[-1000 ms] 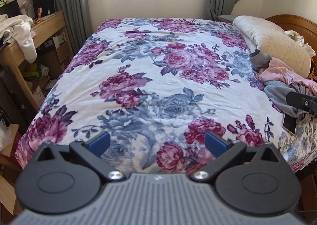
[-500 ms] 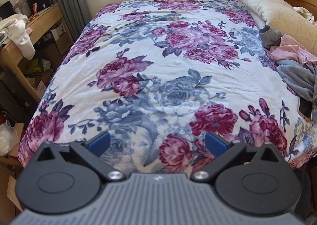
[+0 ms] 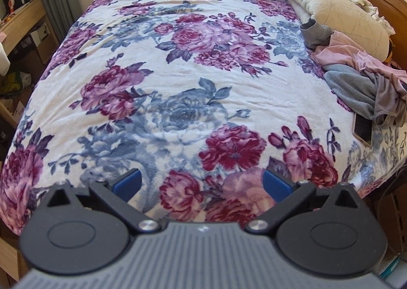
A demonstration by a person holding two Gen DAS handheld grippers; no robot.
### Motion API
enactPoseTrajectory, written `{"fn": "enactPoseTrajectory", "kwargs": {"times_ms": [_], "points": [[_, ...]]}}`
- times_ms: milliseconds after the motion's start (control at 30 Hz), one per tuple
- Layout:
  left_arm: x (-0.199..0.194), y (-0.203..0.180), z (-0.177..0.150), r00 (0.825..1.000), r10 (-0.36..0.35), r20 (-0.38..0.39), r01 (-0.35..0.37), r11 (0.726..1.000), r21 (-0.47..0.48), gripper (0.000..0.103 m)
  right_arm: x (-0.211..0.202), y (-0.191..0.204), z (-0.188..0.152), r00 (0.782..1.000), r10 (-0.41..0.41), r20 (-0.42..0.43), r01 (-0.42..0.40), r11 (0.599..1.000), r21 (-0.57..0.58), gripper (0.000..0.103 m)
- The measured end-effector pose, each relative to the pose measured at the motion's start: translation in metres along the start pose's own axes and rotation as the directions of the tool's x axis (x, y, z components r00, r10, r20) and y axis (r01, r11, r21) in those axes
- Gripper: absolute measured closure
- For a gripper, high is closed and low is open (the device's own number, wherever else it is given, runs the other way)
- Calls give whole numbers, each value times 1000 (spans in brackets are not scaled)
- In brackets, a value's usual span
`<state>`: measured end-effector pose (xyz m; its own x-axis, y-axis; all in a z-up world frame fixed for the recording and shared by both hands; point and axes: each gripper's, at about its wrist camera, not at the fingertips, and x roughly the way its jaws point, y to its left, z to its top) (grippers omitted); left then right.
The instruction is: Fold clothes
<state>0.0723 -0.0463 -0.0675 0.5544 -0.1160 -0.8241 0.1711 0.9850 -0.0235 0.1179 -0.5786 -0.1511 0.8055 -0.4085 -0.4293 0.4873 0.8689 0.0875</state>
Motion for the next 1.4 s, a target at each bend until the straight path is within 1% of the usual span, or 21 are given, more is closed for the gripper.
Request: {"fn": "enactPoseTrajectory", "kwargs": {"times_ms": [67,167,267,367,433,533,567,600,667,700,767,800,867,900,967,1033,1167,1200,1267,1333,1400], "points": [[-3,8,-3,1000,-6,7,6,1000,-17,0,-25,22,2,998,46,52,-42,997,-70,99],[-9,22,-7,1000,-6,22,7,999,-41,0,-78,59,-7,982,166,86,-157,982,-108,99],[-15,41,-13,999,-15,42,18,996,-82,0,-133,109,-22,940,331,79,-319,939,-131,99],[-19,61,-19,998,-17,62,26,990,-141,0,-186,178,-49,847,530,36,-523,844,-116,99],[-20,77,-22,997,-23,71,36,981,-191,0,-206,226,-73,776,630,-31,-630,775,-47,99],[-23,98,-29,997,-10,70,26,971,-238,0,-223,292,-112,643,741,-196,-754,657,8,92],[-24,104,-32,998,-1,68,18,968,-248,0,-228,313,-126,599,760,-252,-786,618,-7,81],[-25,111,-35,998,7,65,10,966,-259,0,-235,331,-139,576,757,-307,-805,591,-55,70],[-26,122,-42,998,16,62,2,960,-281,0,-246,337,-151,540,778,-320,-838,532,-118,63],[-25,128,-45,998,16,57,2,956,-295,0,-248,330,-150,525,796,-301,-850,511,-130,48],[-20,135,-50,999,10,44,4,949,-315,0,-249,308,-146,543,797,-263,-840,518,-164,25],[-15,136,-50,999,5,32,6,946,-325,0,-245,297,-143,570,781,-254,-821,527,-221,21],[-6,133,-49,1000,-11,12,15,945,-327,0,-235,283,-141,639,726,-254,-757,537,-372,23],[0,126,-46,1000,-27,2,26,949,-316,0,-224,274,-138,700,668,-254,-689,537,-486,23],[5,116,-45,999,-52,-3,49,959,-281,0,-210,267,-137,751,613,-245,-612,509,-604,25],[16,100,-38,994,-113,-3,110,967,-228,0,-188,263,-129,780,571,-255,-554,441,-706,27],[57,94,-35,976,-218,-18,207,947,-245,0,-157,276,-127,791,530,-305,-515,308,-800,28],[69,95,-36,973,-231,-26,216,941,-262,0,-152,279,-127,791,528,-310,-512,292,-808,28],[90,96,-38,968,-250,-30,231,929,-290,0,-137,288,-123,772,543,-330,-537,278,-797,27],[111,97,-40,948,-319,-2,302,901,-312,0,-124,293,-118,751,561,-347,-567,280,-775,26],[126,102,-44,919,-392,35,377,852,-363,1,-98,306,-109,711,589,-385,-631,293,-718,21]]}}
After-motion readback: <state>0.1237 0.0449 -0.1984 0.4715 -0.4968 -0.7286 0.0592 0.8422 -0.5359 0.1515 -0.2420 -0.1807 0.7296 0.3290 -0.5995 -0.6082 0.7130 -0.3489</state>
